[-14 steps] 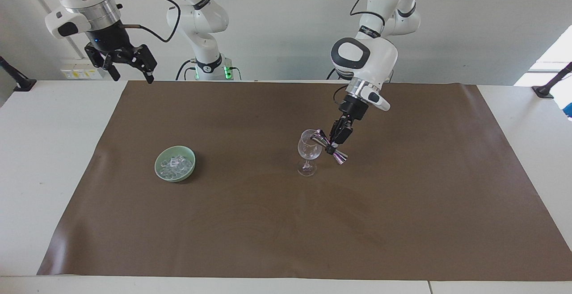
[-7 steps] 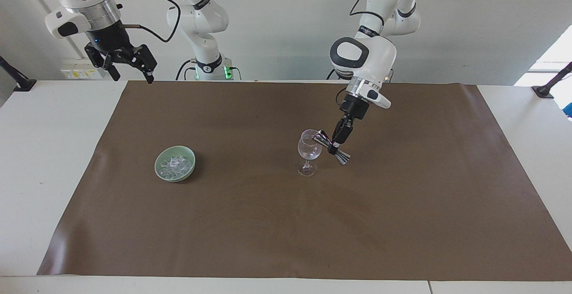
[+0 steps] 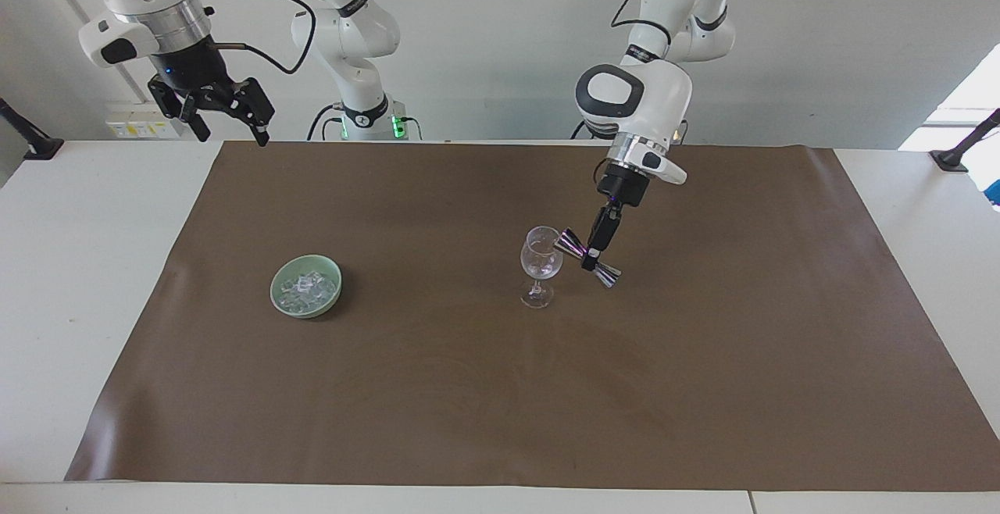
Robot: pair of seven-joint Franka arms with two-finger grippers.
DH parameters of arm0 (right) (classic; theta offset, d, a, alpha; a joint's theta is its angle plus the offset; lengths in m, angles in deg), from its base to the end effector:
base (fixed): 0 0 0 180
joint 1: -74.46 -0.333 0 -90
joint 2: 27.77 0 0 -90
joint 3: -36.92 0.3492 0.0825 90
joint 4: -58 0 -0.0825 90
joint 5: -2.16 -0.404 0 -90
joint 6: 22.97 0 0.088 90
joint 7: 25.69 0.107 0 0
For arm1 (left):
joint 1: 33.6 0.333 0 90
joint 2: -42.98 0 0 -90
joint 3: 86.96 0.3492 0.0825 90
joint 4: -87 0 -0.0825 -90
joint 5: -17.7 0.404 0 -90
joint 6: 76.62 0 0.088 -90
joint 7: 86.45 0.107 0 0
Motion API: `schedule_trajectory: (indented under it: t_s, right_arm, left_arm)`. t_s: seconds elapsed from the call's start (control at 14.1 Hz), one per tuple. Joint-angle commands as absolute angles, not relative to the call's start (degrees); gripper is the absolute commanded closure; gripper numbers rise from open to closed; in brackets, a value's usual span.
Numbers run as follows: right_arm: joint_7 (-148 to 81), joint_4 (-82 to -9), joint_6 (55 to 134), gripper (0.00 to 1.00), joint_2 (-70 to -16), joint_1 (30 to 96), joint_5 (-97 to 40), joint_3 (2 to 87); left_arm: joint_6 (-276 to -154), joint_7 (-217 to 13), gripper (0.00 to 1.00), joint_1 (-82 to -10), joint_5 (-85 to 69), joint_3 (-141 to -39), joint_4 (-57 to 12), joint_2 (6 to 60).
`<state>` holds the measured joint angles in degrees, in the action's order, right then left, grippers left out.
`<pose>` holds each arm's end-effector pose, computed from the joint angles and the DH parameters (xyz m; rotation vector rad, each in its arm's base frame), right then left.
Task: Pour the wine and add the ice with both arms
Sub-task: 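Hold the jigger tilted over the glass with the left gripper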
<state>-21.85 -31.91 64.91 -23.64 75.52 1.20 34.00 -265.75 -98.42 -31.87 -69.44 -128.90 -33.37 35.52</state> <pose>0.5446 -0.0373 0.6955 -3.1136 0.2113 -0.0571 0.5090 -0.2782 0.4432 1.8720 1.2238 0.4752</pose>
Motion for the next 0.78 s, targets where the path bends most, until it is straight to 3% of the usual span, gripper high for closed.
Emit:
schedule_trajectory:
  t_s: [0.0, 0.71]
  right_arm:
    - [-23.1, -32.9, 64.5, 0.00, -22.5, 75.8, 0.7, 34.2]
    - [-23.1, -32.9, 64.5, 0.00, -22.5, 75.8, 0.7, 34.2]
  left_arm:
    - [-269.4, -97.8, 1.00, -33.4, -68.3, -129.1, -32.5, 34.6]
    - [-277.2, -97.3, 1.00, -36.0, -58.1, -129.9, -32.5, 31.4]
